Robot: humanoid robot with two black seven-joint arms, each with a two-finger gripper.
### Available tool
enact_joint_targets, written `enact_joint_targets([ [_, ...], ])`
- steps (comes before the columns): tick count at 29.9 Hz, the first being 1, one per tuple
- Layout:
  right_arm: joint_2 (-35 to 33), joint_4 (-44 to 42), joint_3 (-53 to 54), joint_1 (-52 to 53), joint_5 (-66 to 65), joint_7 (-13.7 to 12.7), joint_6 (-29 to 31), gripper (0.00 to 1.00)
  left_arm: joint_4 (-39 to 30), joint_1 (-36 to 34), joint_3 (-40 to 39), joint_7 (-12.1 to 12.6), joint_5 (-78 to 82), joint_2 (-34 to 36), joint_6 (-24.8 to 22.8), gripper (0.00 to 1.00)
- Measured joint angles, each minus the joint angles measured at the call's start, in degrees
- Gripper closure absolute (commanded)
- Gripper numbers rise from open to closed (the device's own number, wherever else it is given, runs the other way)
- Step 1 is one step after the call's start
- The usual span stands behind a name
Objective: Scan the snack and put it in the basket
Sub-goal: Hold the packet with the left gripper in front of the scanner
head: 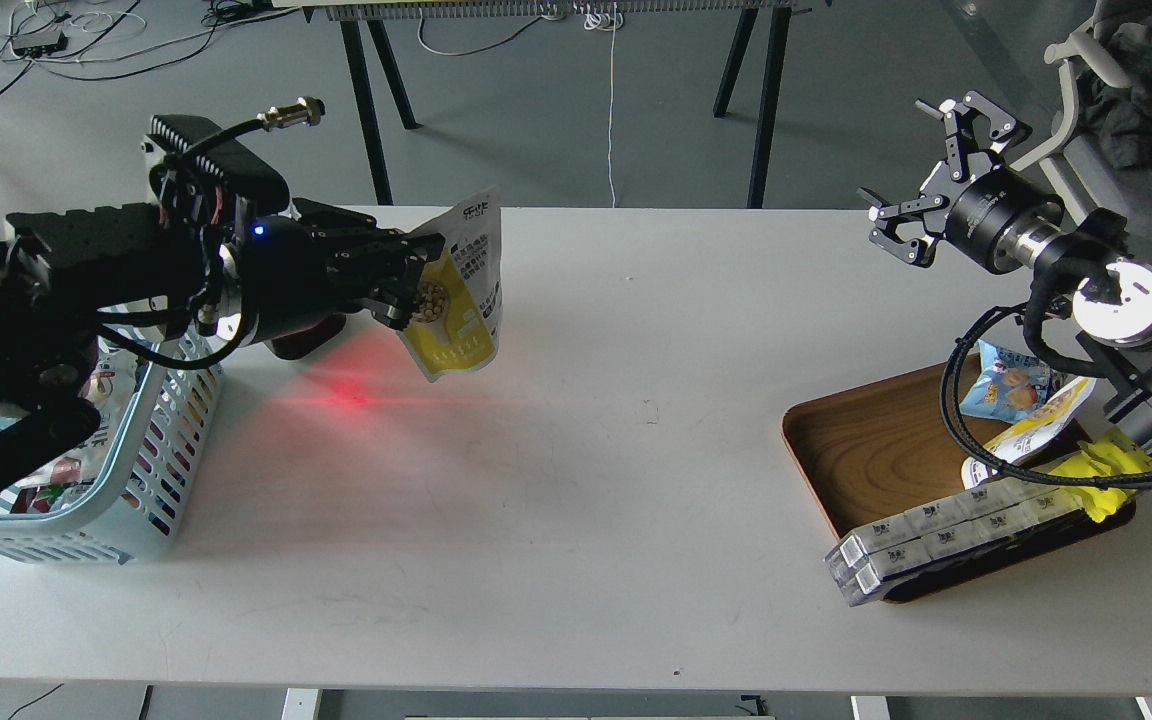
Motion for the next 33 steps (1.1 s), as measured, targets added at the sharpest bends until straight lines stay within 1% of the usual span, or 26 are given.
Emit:
enact_joint_targets([
  [11,0.0,-0.1,0.0,0.0,-0.1,0.0,0.0,0.03,0.0,-0.8,0.1,1.0,-0.1,2.5,0.0,1.00],
  [22,0.1,0.0,0.0,0.0,0.0,0.0,0.0,0.03,0.1,-0.1,1.1,2.6,0.0,3.5,0.0,1.00],
  [33,0.1,0.0,0.0,0.0,-0.1,0.0,0.0,0.03,0.3,0.3,3.6,3.1,0.6,3.9,0.0,0.99],
])
